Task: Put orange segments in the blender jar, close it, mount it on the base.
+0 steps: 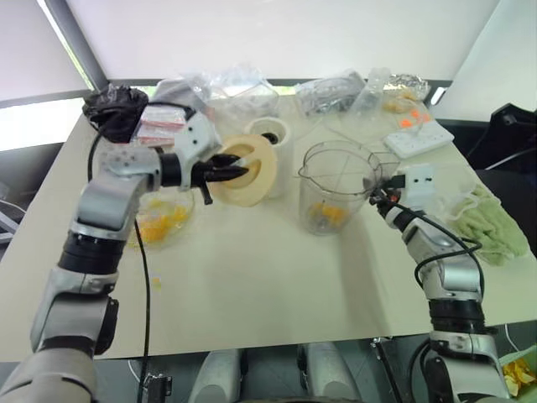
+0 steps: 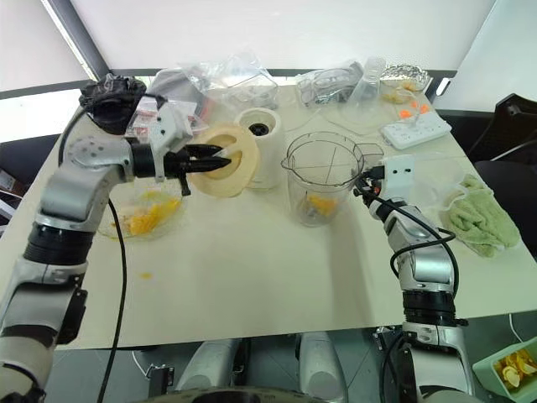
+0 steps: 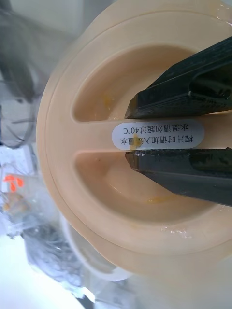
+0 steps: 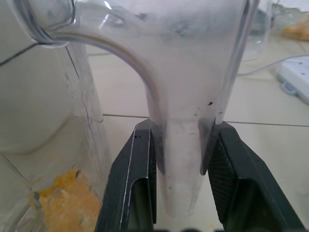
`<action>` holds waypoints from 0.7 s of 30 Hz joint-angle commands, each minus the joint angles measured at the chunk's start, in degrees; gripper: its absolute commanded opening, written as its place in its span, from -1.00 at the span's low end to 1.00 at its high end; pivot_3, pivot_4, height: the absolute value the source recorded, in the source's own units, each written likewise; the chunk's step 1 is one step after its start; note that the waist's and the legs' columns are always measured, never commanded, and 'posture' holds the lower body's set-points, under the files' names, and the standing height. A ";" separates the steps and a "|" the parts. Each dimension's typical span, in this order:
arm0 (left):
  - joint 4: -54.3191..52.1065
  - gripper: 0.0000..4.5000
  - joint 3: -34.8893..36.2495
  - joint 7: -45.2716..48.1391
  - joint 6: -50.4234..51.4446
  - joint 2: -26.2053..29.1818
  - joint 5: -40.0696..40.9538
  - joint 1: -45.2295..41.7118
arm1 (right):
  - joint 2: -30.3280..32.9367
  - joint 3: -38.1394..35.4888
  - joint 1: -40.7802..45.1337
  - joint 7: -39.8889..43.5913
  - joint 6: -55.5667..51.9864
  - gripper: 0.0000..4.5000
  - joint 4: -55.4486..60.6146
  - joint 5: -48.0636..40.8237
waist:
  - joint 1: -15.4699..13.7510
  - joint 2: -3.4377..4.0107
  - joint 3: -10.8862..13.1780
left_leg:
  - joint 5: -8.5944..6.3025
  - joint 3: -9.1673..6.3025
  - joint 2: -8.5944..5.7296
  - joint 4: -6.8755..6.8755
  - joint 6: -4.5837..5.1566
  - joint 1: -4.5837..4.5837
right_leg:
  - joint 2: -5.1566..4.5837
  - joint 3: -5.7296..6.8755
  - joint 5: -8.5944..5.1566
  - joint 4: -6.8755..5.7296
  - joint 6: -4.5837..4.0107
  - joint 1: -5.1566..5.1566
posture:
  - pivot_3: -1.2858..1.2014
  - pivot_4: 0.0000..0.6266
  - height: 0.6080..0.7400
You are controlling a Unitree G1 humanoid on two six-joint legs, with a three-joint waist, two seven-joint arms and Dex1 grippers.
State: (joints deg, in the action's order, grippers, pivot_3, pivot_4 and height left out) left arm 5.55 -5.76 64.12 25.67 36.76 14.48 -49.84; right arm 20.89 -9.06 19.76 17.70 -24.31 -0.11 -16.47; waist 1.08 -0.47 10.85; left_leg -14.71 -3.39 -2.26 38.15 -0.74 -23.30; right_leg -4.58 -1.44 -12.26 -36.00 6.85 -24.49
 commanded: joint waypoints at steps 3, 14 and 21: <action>5.16 -0.88 3.30 5.93 0.59 -0.72 5.98 -12.09 | -3.26 4.66 -1.13 0.39 -2.82 -0.62 10.96 -1.12 | 0.00 0.01 0.01 | 0.00 0.01 -0.01 -0.02 0.00 -0.01 | -0.01 -0.02 -0.01 0.01 0.00 -0.02 | 0.03 -0.52 1.00; 8.16 -0.88 -2.70 13.31 1.89 -6.72 7.11 -17.62 | -6.30 9.85 -2.48 -0.51 -2.57 -0.62 12.60 2.27 | 0.01 0.01 0.01 | 0.00 0.05 -0.04 -0.01 0.00 -0.02 | -0.02 -0.02 -0.01 0.00 0.01 -0.02 | 0.03 -0.52 1.00; 6.44 -0.88 -7.98 14.61 2.88 -7.20 4.54 -10.20 | -6.70 9.30 -3.40 -1.52 -2.86 -0.62 13.88 2.79 | 0.14 0.02 0.01 | 0.00 0.02 -0.01 -0.03 0.00 0.01 | 0.01 -0.04 -0.01 -0.04 0.00 -0.03 | 0.03 -0.52 1.00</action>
State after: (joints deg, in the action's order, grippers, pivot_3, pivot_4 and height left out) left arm 14.46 -14.05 78.31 28.54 28.61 19.27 -58.97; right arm 14.54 1.32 16.09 16.44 -28.29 10.27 -13.62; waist 1.22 -0.45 10.86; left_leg -14.71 -3.38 -2.27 38.13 -0.74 -23.30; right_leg -4.56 -1.47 -12.27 -36.04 6.85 -24.52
